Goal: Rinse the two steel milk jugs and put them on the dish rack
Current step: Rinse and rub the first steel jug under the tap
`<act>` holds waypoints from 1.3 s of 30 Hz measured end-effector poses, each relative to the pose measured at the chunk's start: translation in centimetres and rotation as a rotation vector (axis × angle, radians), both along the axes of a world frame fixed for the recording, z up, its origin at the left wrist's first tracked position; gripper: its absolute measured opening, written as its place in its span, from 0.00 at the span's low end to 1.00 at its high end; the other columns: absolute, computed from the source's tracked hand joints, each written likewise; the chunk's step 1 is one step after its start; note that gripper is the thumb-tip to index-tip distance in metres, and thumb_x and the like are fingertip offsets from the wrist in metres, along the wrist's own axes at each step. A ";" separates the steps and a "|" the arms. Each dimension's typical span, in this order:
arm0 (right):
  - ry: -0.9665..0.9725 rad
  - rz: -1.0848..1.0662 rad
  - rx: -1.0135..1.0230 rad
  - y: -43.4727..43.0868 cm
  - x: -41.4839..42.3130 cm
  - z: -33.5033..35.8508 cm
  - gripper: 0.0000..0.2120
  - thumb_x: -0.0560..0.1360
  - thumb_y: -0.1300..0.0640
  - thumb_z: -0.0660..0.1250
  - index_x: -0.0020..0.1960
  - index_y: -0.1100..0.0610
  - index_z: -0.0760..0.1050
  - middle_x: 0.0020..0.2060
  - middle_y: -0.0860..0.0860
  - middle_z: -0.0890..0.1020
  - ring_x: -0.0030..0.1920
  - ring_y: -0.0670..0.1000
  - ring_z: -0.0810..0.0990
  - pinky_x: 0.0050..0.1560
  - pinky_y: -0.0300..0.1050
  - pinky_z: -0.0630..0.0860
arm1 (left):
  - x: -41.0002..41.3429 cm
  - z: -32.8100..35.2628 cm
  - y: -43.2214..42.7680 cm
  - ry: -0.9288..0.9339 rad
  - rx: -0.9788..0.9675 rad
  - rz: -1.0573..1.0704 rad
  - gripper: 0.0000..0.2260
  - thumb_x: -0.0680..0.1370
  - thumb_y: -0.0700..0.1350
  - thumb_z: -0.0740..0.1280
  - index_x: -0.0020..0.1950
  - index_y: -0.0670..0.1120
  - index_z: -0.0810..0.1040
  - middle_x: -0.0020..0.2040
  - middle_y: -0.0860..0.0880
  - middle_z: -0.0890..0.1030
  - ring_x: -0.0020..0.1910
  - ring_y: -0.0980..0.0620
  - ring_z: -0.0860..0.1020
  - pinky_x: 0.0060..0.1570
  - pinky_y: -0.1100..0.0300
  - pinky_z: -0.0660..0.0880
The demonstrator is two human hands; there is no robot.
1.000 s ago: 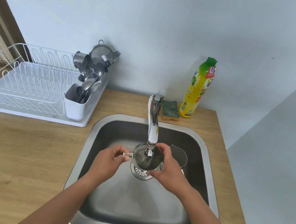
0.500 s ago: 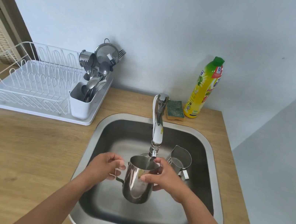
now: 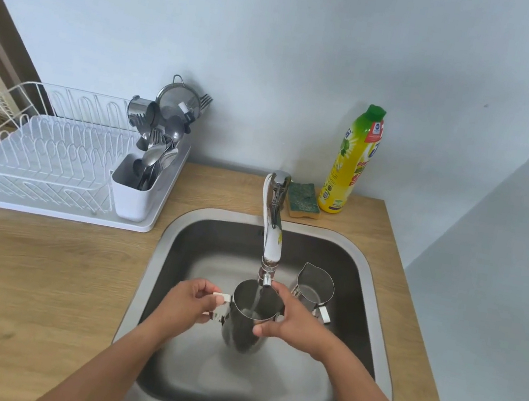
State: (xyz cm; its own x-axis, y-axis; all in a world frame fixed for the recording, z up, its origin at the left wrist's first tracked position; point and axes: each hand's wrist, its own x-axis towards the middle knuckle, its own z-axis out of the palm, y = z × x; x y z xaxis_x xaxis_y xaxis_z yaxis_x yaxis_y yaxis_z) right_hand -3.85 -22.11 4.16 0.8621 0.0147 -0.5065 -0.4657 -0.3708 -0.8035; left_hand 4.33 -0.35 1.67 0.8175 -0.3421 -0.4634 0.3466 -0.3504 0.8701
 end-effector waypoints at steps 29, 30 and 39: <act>0.004 -0.053 -0.001 -1.3 0.2 -0.3 0.38 0.70 0.64 0.75 0.74 0.47 0.62 0.55 0.41 0.79 0.56 0.41 0.78 0.53 0.32 0.72 | -0.5 0.0 -1.6 -0.042 0.002 -0.025 0.05 0.78 0.40 0.67 0.50 0.39 0.80 0.40 0.45 0.81 0.40 0.51 0.78 0.47 0.57 0.79; -0.002 -0.060 -0.009 -1.0 0.3 -0.3 0.39 0.70 0.64 0.75 0.74 0.47 0.61 0.56 0.42 0.79 0.57 0.43 0.77 0.56 0.35 0.71 | -0.3 -0.1 -1.6 -0.048 0.006 -0.008 0.05 0.78 0.40 0.67 0.50 0.39 0.80 0.41 0.45 0.81 0.40 0.51 0.78 0.49 0.56 0.79; 0.021 -0.048 0.060 -1.1 0.9 -0.8 0.34 0.72 0.64 0.74 0.70 0.46 0.63 0.51 0.37 0.77 0.51 0.39 0.76 0.47 0.29 0.71 | 0.1 -0.5 -1.0 -0.129 0.094 -0.029 0.05 0.78 0.44 0.68 0.46 0.45 0.82 0.39 0.45 0.83 0.38 0.52 0.78 0.44 0.56 0.76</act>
State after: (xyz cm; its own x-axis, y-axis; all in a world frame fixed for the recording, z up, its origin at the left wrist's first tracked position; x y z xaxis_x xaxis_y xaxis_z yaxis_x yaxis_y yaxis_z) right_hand -2.93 -23.21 3.40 0.8517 0.0046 -0.5241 -0.4989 -0.2993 -0.8133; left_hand 4.44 -1.32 1.15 0.8625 -0.3268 -0.3863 0.2226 -0.4404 0.8698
